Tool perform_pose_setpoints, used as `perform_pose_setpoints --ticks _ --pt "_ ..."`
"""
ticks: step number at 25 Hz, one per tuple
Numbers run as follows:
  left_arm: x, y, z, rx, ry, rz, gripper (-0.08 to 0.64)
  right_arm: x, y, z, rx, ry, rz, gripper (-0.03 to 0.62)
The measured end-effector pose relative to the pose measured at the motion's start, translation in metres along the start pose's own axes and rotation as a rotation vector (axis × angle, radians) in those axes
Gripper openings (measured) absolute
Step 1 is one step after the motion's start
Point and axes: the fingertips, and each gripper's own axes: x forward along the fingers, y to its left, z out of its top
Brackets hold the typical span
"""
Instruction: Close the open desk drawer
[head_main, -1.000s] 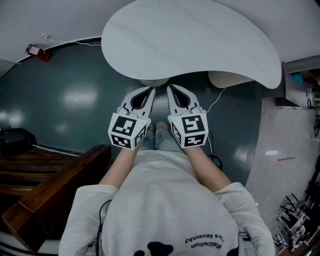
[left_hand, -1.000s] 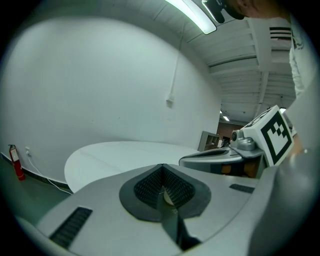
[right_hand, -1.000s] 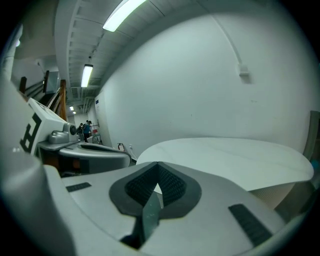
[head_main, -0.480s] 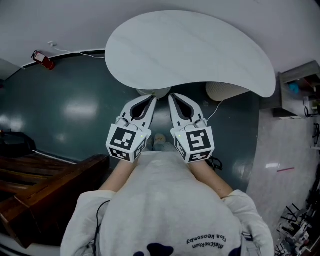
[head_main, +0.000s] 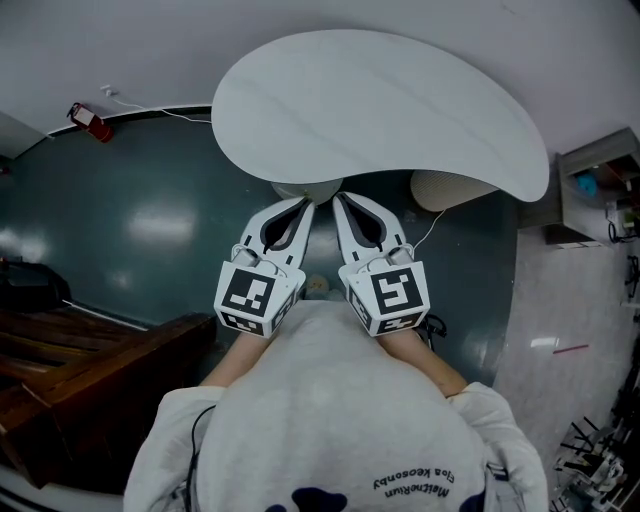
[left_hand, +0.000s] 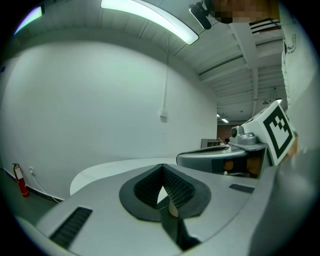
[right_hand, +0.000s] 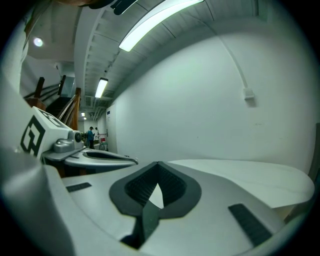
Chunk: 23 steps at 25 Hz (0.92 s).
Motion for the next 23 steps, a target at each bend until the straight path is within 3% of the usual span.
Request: perform_pose_setpoints --ticks 13,23 --pt "0.008 0.015 -0.004 -0.017 0.026 0.031 0.003 0.014 0.001 -0.007 0.015 0.037 0.01 0.015" --pt "0.014 0.019 -0.007 -0.006 0.042 0.012 0.003 0.02 -0.004 -0.012 0.022 0.054 -0.002 0.015"
